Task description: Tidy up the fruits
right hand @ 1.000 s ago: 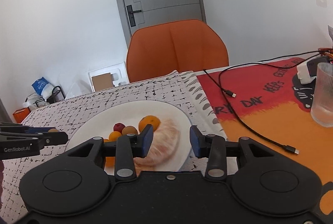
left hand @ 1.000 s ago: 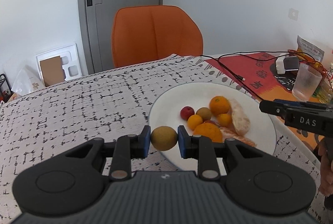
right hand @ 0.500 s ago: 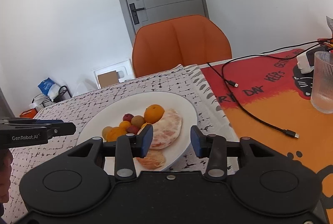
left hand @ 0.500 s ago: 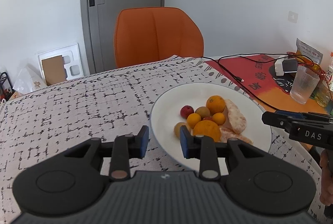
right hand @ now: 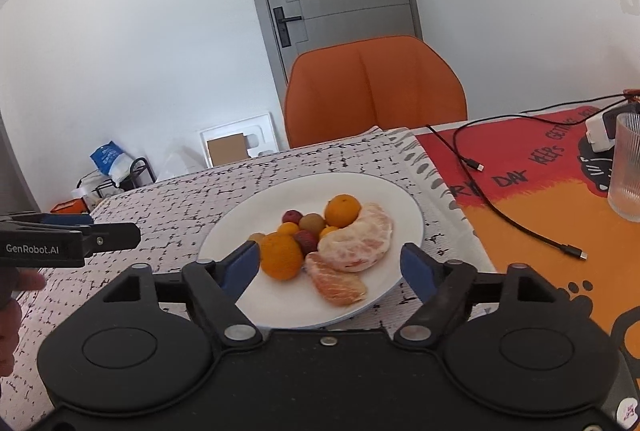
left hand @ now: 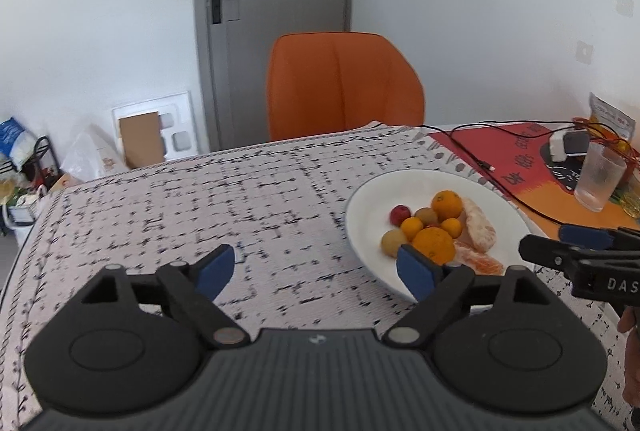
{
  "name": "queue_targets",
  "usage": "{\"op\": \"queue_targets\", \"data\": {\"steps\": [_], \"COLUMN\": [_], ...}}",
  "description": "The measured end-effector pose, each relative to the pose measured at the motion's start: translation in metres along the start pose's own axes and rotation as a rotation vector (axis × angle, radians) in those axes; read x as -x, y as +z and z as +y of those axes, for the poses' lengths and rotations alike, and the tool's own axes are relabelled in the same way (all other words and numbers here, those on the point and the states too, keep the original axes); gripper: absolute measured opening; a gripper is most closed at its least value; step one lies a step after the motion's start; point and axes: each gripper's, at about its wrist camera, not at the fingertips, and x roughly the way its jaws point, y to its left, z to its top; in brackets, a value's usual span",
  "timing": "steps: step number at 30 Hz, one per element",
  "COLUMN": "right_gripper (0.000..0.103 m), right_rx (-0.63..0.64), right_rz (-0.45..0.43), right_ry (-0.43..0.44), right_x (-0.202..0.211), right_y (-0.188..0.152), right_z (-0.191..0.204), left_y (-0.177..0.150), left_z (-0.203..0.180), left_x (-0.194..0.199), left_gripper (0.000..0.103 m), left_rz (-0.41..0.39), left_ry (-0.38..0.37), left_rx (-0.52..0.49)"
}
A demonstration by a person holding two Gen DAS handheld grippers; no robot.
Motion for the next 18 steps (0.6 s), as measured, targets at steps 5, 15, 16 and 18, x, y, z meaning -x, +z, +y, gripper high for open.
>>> {"op": "queue_targets", "data": {"steps": [5,15,16,18], "right_gripper": [0.098,0.103,0.103,0.103], "right_rx": [0.021,0.044,0.043,0.042], "right_rz": [-0.008,-0.003,-0.002,0.001], "right_ry": [0.001,0.025,0.028,0.031], "right_x": [0.010,0.030,0.033,0.037], "right_y": [-0.001,-0.004,-0.004,-0.005], "right_z": [0.012,0.036,0.038,0.041], "left_y": [-0.004,-0.017,-0.019,-0.023], "left_z": [0.012,0.026,0.028,0.031], "left_x": [0.015,0.043,0.046,0.053], "left_gripper": [0.096,0.103,0.103,0.103], "left_rz": [-0.010,0.006,0.002,0.000], "left_ry": [0.028,0.019,0.020,0.023], "left_rx": [0.036,0.055,0.057,0.060]}}
